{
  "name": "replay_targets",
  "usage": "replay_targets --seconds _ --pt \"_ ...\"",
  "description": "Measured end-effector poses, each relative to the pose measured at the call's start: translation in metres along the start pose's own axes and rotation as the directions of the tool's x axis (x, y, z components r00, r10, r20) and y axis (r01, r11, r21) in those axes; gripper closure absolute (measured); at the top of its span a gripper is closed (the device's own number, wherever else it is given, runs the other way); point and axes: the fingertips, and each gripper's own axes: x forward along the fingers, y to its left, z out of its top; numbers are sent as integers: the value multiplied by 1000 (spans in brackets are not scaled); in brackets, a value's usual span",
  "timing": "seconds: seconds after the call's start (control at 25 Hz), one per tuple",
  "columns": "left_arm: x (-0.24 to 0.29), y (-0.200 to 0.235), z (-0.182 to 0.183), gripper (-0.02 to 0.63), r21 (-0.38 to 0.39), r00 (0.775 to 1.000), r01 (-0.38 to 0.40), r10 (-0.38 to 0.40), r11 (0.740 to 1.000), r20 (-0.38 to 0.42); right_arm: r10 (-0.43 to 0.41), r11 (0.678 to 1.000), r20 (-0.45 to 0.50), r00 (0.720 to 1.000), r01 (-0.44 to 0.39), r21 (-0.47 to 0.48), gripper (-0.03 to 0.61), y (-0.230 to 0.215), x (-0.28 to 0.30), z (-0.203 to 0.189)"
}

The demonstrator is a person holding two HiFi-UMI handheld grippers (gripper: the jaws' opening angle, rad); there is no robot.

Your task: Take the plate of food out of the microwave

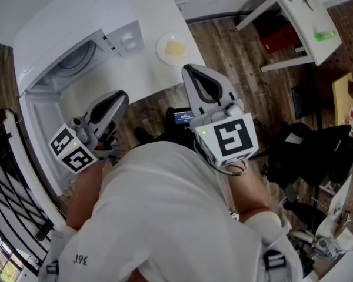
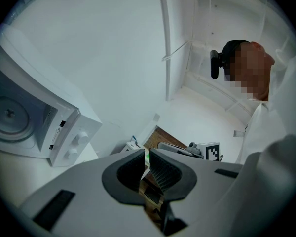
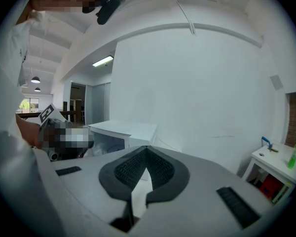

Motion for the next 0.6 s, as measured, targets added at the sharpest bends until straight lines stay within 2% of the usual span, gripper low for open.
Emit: replay_targets --seconds 0.6 --pt "7 -1 -6 581 -17 1000 3 -4 1000 -21 -3 1000 -6 1000 3 -15 577 -3 -6 0"
